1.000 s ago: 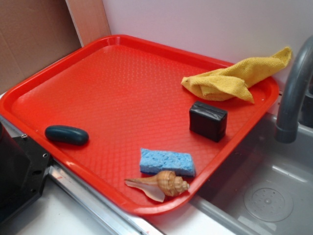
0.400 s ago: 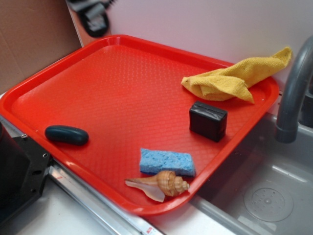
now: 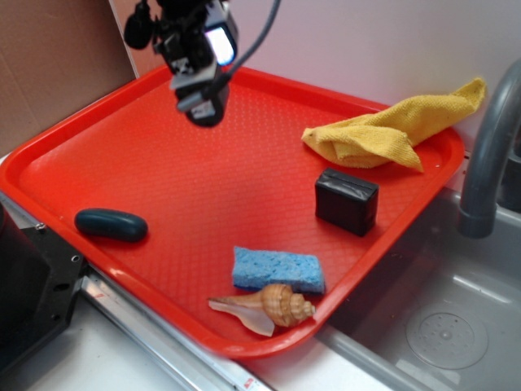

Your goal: Grab the black box.

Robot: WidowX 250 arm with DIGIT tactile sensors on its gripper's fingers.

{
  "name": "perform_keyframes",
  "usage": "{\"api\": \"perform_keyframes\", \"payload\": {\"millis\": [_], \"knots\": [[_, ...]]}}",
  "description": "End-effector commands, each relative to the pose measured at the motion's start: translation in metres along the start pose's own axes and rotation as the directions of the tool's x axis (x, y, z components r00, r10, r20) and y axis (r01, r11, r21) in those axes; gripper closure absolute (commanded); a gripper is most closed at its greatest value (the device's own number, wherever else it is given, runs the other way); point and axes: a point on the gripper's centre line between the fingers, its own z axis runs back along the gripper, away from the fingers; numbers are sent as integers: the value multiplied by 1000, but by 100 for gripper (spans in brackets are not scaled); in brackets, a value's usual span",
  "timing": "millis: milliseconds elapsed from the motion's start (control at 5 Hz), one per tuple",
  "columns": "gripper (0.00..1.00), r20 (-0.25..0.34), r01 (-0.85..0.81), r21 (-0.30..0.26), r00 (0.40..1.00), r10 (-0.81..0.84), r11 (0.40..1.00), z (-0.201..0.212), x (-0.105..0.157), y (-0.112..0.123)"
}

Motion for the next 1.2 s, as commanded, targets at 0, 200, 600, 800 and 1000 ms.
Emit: {"api": "perform_keyframes", "payload": {"millis": [0,200,600,800,1000], "knots": [[0,43,19,26,999,-21,999,14,13,-7],[0,43,19,26,999,-21,999,14,13,-7],[0,-54,234,32,971,-232,972,-20,63,-20],[0,-72,296,1,953,-295,955,-42,75,-20],[0,-156,296,-85,939,-306,951,-70,72,-27]]}}
